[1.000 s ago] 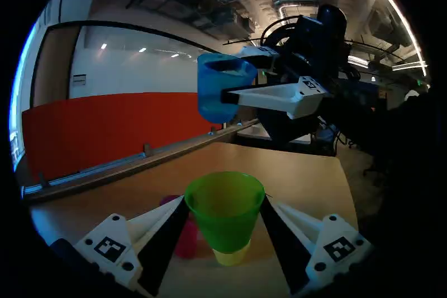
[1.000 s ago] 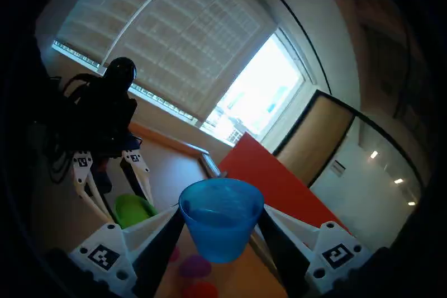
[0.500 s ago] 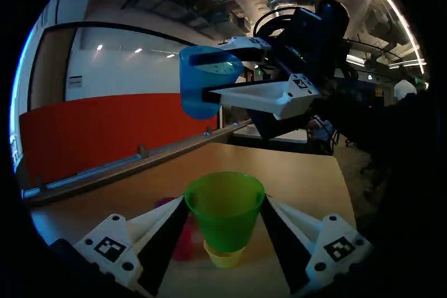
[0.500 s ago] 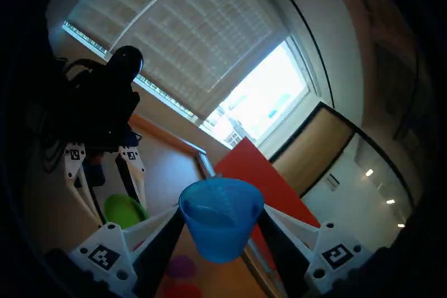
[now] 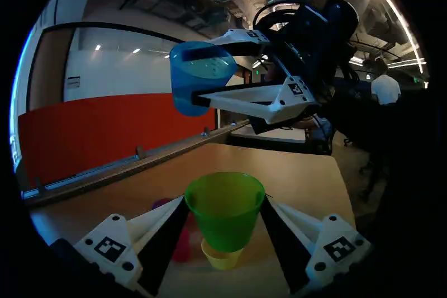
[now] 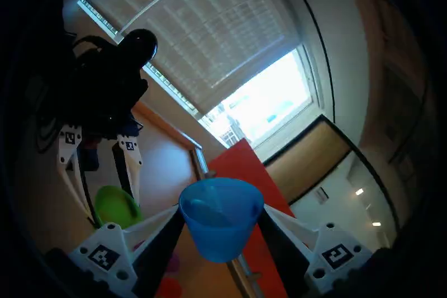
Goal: Pour water
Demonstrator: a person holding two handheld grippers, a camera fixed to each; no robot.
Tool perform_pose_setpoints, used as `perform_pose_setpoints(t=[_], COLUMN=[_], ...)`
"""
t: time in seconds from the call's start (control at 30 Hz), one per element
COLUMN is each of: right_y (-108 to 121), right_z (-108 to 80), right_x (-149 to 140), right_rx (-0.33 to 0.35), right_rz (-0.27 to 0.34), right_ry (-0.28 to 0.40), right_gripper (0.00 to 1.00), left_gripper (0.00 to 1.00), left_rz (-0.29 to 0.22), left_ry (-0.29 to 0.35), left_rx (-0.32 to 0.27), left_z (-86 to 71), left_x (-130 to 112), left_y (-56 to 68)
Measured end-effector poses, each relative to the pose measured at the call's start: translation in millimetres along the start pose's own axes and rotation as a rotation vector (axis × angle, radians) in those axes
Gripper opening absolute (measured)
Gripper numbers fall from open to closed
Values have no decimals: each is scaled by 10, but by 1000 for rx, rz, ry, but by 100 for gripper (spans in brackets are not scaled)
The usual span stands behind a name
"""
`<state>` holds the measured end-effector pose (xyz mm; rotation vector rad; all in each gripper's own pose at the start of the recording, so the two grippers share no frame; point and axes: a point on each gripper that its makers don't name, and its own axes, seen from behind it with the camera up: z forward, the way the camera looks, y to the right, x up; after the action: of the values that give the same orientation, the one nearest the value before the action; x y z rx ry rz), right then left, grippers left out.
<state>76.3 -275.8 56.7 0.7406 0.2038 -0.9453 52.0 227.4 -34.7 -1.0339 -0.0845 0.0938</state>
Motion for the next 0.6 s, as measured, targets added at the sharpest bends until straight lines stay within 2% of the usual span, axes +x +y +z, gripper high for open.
perform_pose_setpoints(t=[0.6], right_y=[22], right_z=[40], right_x=[-47], right_rx=[-11], right_rz=[-127], right_ry=[-32], right_gripper=[89], left_gripper=[87], left_rz=[14], left_ry=[0], left_rx=[4], left_z=[23], left_x=[8], left_y=[-3])
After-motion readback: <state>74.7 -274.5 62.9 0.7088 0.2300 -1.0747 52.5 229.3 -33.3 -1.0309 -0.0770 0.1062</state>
